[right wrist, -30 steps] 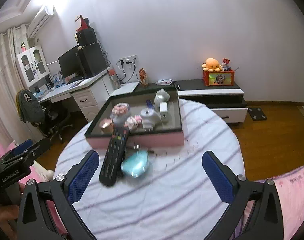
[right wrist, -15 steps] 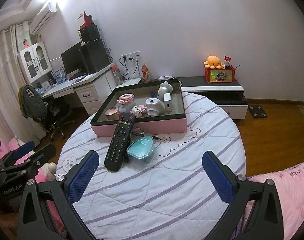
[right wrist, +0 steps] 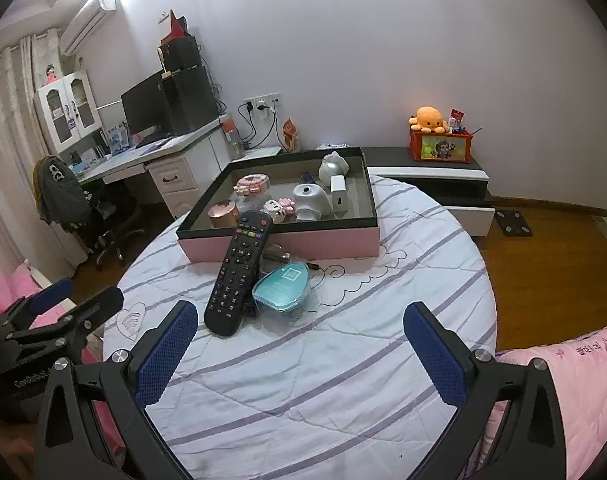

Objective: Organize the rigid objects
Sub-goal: 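Withdraw both tools back over the remote and teal case, then grasp the black remote with the left tool while the right tool grasps the teal case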

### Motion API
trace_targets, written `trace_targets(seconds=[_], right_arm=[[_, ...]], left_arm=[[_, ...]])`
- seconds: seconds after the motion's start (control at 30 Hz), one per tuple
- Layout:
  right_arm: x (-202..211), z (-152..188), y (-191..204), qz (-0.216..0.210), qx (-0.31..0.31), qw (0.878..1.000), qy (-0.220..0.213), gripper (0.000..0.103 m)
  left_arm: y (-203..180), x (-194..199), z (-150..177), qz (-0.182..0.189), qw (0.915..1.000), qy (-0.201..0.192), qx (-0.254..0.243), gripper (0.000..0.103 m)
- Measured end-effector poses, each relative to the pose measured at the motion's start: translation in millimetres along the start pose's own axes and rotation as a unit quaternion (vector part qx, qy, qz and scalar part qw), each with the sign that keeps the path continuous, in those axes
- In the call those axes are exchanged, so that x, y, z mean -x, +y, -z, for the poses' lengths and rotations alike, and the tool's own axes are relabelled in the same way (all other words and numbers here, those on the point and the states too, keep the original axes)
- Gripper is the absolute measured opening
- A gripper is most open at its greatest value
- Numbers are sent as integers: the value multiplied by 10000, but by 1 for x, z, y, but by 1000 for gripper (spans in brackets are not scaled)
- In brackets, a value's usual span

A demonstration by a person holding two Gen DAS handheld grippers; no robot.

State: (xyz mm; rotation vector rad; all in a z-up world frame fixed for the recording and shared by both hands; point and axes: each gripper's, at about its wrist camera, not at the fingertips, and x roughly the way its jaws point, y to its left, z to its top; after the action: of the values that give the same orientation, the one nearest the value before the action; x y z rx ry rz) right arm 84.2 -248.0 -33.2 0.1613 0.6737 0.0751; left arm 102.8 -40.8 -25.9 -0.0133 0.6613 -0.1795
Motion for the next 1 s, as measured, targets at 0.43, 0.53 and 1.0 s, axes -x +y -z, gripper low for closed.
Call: trace_targets(seconds=[0.43, 0.53, 1.0], right_arm=[[-16, -4, -2, 78, 5, 9999, 76, 103], [-25, -3, -7, 104, -70, 9998, 162, 103], [-76, -1, -29, 228, -194, 9976, 618, 103]], left_arm=[[-3, -28, -4, -27, 9999, 92, -96, 103], [-9, -52, -4, 3, 9994, 287, -178, 103], [-39, -154, -12, 232, 9947, 934, -374, 103]])
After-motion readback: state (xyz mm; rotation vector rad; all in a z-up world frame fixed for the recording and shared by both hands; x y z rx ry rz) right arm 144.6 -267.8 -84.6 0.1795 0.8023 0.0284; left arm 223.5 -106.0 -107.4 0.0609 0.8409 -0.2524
